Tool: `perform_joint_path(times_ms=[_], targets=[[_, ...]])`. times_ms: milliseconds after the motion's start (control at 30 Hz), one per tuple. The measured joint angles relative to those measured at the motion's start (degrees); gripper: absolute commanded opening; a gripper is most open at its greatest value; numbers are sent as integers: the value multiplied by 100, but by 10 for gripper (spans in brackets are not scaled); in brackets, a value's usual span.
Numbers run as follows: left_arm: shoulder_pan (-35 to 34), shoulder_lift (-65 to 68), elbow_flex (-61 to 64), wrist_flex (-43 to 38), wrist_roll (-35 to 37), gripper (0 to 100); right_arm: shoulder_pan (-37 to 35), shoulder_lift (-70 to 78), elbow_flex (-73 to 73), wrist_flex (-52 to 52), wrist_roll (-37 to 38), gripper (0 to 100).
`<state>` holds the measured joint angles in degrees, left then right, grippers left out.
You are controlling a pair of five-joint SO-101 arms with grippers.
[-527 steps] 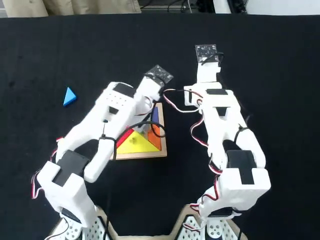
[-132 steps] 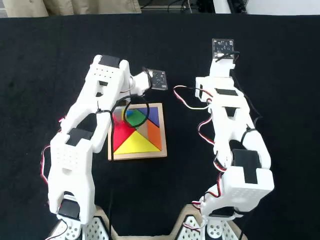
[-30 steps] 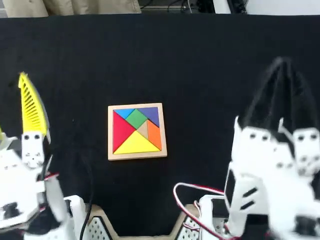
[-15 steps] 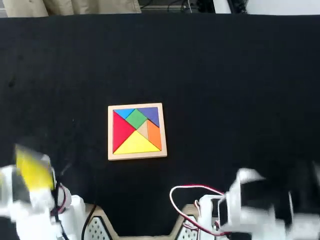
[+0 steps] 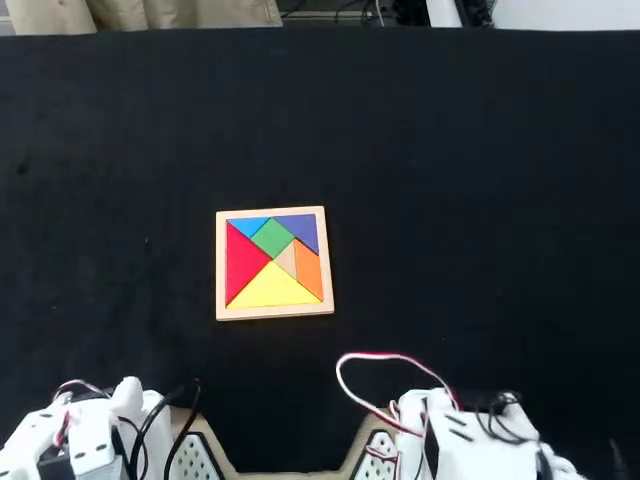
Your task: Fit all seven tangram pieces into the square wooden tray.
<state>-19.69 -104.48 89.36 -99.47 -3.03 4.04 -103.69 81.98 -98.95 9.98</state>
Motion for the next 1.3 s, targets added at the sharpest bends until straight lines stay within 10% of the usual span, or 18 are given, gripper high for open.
perform_joint_path(times_ms=[400, 900, 1300], targets=[[-9, 0, 686, 844, 1266, 215, 0, 0, 1407, 26, 545, 15], [431, 18, 686, 5591, 1398, 217, 0, 0, 1442, 2611, 589, 15], [1037, 44, 686, 11147, 1398, 218, 0, 0, 1451, 6277, 598, 12]])
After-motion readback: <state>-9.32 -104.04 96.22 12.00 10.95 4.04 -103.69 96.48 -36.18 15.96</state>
